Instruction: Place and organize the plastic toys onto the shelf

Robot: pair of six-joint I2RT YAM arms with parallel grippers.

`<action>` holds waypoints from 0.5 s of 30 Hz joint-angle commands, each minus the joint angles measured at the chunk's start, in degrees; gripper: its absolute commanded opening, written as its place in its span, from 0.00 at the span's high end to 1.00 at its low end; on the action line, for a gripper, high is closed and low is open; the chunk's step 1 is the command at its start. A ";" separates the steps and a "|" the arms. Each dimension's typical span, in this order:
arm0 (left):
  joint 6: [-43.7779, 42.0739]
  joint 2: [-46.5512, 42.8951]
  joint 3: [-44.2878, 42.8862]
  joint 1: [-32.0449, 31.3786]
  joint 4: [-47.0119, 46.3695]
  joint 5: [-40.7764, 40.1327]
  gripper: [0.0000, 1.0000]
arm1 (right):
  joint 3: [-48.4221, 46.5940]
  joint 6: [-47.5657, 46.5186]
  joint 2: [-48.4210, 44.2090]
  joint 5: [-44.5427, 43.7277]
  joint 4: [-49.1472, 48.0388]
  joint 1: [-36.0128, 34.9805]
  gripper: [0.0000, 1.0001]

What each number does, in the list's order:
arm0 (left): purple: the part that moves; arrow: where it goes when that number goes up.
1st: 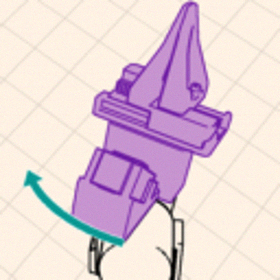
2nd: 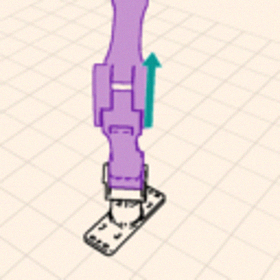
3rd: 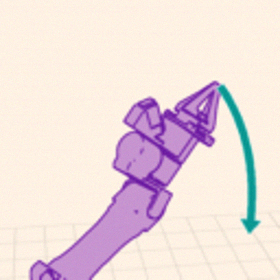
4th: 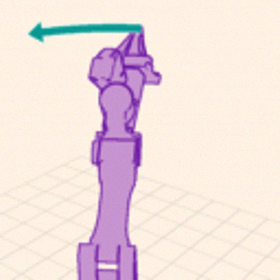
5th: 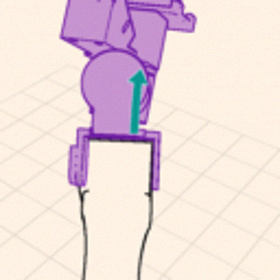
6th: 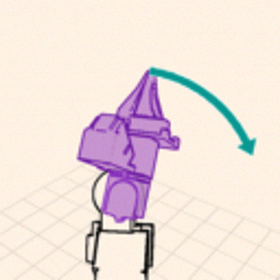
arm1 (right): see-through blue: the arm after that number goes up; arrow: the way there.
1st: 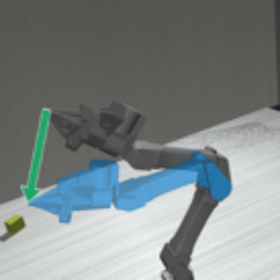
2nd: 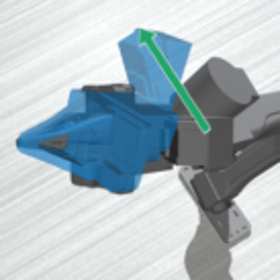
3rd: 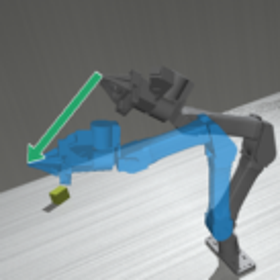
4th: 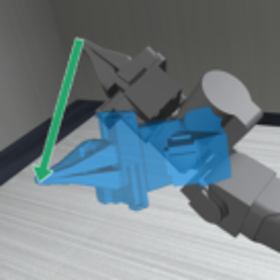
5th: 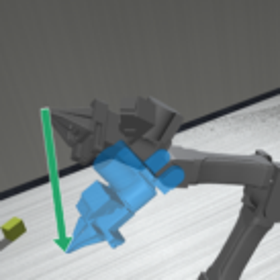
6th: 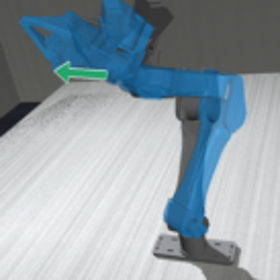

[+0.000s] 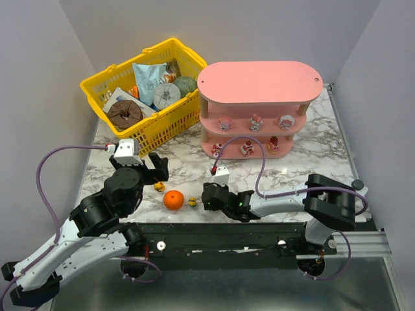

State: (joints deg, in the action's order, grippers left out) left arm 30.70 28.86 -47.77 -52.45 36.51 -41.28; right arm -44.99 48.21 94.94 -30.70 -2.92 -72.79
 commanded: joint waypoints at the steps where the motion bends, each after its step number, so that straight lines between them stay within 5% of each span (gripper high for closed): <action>1: 0.24 -0.82 0.31 0.41 -0.04 0.14 0.01 | -1.77 1.01 0.69 -2.70 1.60 -0.42 0.51; 8: 0.33 -0.91 0.31 0.41 0.14 0.23 0.01 | -2.11 0.93 -1.68 -5.24 2.74 -0.42 0.73; 15: 0.33 -0.74 0.31 0.41 0.14 0.23 0.01 | -7.98 -4.95 -10.45 -9.99 14.50 0.80 0.81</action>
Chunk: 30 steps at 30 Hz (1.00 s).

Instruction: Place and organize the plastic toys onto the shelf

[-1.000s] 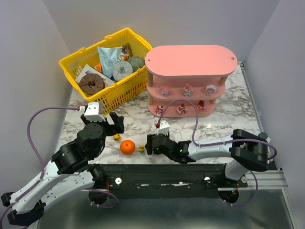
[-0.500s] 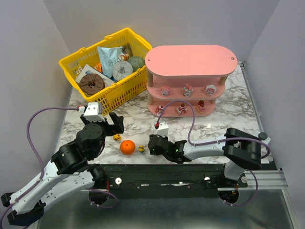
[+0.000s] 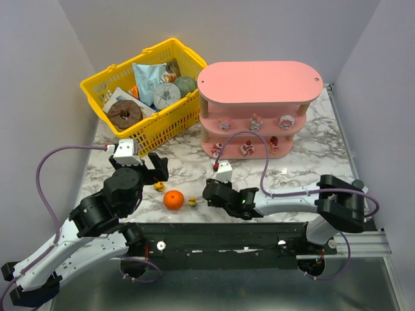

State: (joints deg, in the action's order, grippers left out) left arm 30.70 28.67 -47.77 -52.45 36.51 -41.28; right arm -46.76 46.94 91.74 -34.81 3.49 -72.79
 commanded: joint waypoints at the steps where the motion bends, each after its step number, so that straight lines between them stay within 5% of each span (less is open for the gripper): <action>1: 0.33 -0.54 0.31 0.41 0.05 0.32 0.01 | -7.37 -5.61 -8.67 -5.71 9.94 1.33 0.81; 11: 0.24 -0.89 0.39 0.41 0.05 0.50 0.01 | -24.05 -21.08 -25.02 -6.50 26.03 10.65 0.80; 30: 0.15 -1.07 0.13 0.41 -0.04 0.50 0.01 | -47.53 -38.76 -20.47 -3.43 29.64 26.29 0.80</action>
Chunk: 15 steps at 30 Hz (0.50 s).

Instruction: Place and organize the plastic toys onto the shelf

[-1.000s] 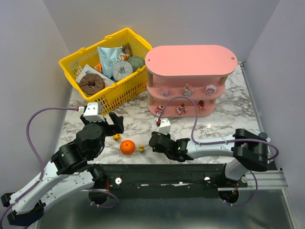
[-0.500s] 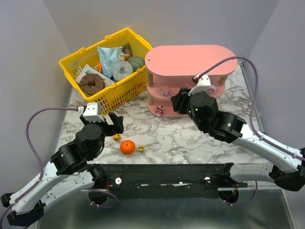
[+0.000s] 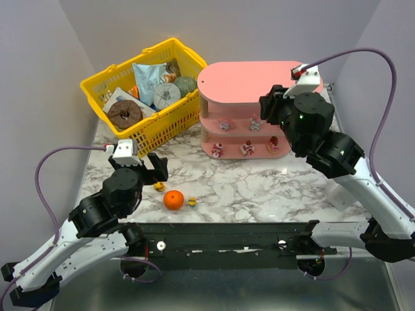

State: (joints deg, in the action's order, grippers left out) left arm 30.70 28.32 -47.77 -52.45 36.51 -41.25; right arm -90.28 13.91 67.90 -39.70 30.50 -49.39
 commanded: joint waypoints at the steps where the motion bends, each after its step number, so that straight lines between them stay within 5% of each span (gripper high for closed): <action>1: 0.15 -0.89 0.22 0.41 -0.04 0.47 0.01 | -4.81 -6.26 4.16 3.30 3.24 3.50 0.80; 15: 0.15 -0.46 0.13 0.41 -0.04 0.21 0.01 | -10.97 -7.67 13.22 12.46 5.45 10.10 0.80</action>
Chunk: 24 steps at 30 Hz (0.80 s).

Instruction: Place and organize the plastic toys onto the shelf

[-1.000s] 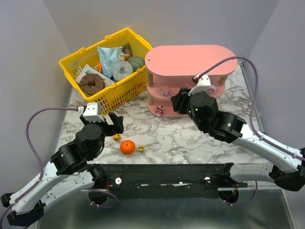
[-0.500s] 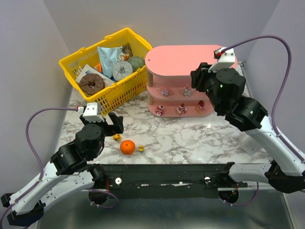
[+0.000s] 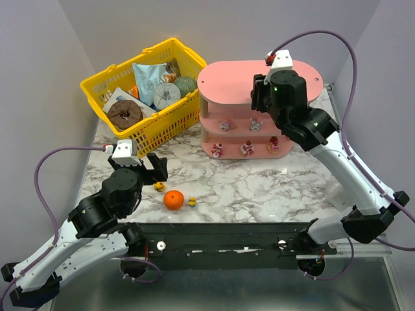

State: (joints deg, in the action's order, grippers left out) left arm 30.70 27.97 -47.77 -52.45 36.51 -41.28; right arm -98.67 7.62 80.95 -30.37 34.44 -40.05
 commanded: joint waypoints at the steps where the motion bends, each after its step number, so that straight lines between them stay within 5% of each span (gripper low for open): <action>1: 0.06 -0.10 0.22 0.41 -0.04 0.23 0.01 | -2.49 -1.29 0.52 3.12 1.51 0.85 0.80; 24: 0.15 -0.10 0.22 0.33 0.14 -0.12 0.01 | -1.00 2.14 2.37 6.28 -0.51 5.16 0.65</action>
State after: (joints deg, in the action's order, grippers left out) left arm 30.70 27.97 -47.77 -52.45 36.51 -41.28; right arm -99.29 8.56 82.24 -27.09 33.30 -36.12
